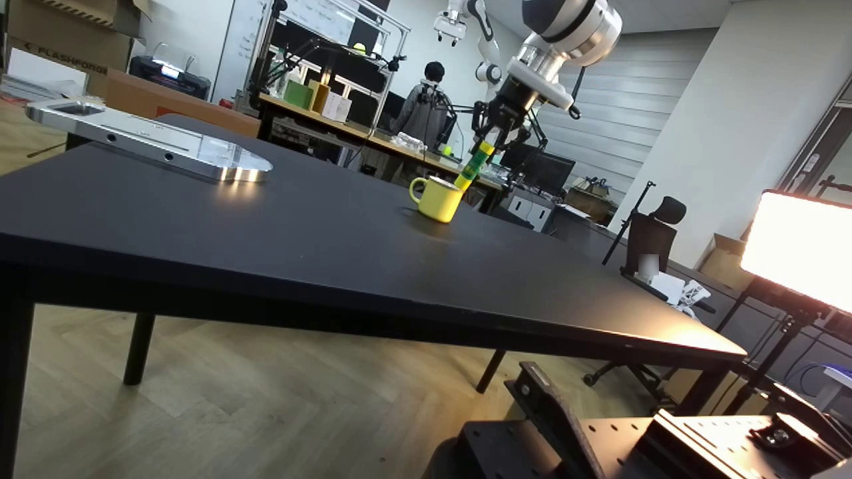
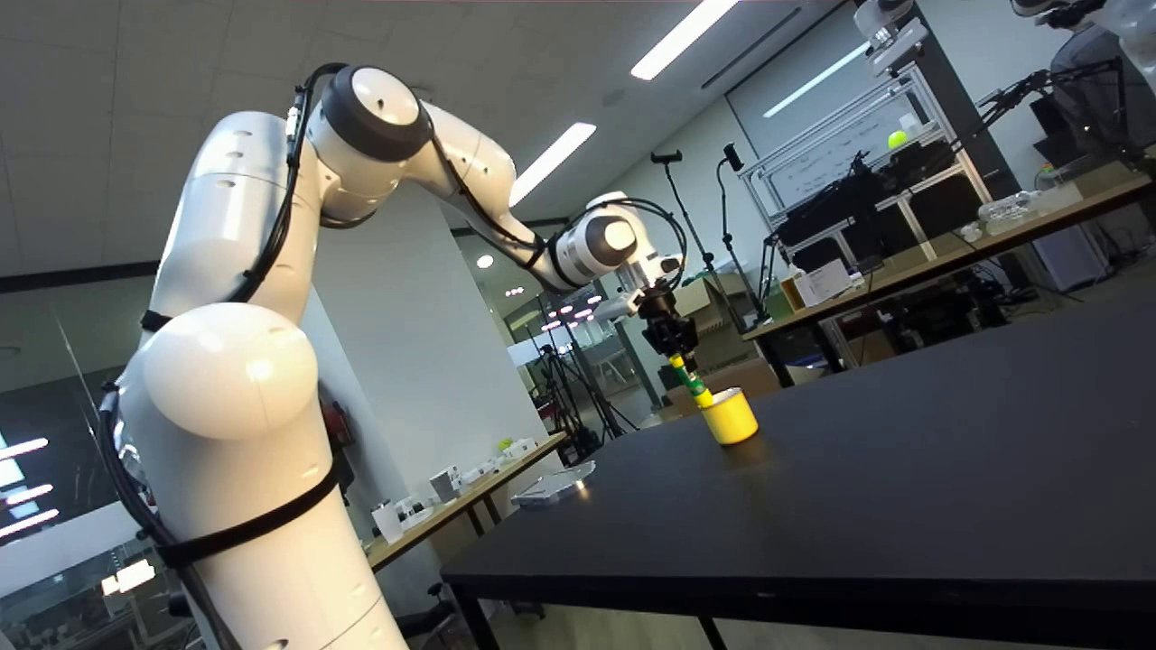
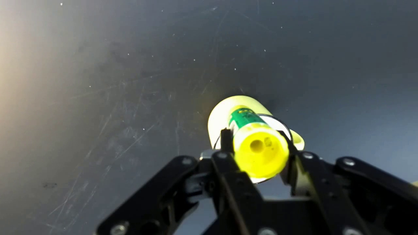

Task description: Get the glue stick from the table and put it inside the cup

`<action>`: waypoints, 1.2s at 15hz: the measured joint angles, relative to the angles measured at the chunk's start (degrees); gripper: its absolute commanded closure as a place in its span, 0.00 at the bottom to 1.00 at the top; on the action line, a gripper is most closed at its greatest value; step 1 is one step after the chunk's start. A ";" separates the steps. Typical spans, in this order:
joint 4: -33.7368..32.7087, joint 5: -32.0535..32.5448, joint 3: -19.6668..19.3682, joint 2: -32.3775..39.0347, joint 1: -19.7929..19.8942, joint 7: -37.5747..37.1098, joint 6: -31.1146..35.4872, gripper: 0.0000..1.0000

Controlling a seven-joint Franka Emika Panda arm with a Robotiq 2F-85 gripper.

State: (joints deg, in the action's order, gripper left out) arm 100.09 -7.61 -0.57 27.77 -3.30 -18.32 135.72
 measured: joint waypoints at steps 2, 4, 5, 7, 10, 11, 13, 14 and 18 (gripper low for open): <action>-1.43 -0.26 0.46 0.87 0.00 0.45 -0.58 0.66; -1.88 -0.28 0.68 1.34 0.00 0.54 -0.60 0.66; -1.90 -0.29 0.69 1.41 0.00 0.58 -0.60 0.66; -1.91 -0.29 0.69 1.44 0.02 0.65 -0.60 0.66; -1.87 -0.26 0.69 1.44 0.02 0.69 -0.57 0.91; -1.83 -0.25 0.64 1.55 0.02 0.69 -0.33 0.91; -2.65 -0.25 0.30 2.23 0.06 0.66 -0.15 0.91; -3.60 -0.26 0.08 2.78 0.17 0.66 -0.38 0.91; -9.32 -0.59 0.06 6.39 1.07 0.68 -2.69 0.91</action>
State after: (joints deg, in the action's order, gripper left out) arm 90.77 -8.19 -0.51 34.16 -2.23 -17.65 133.03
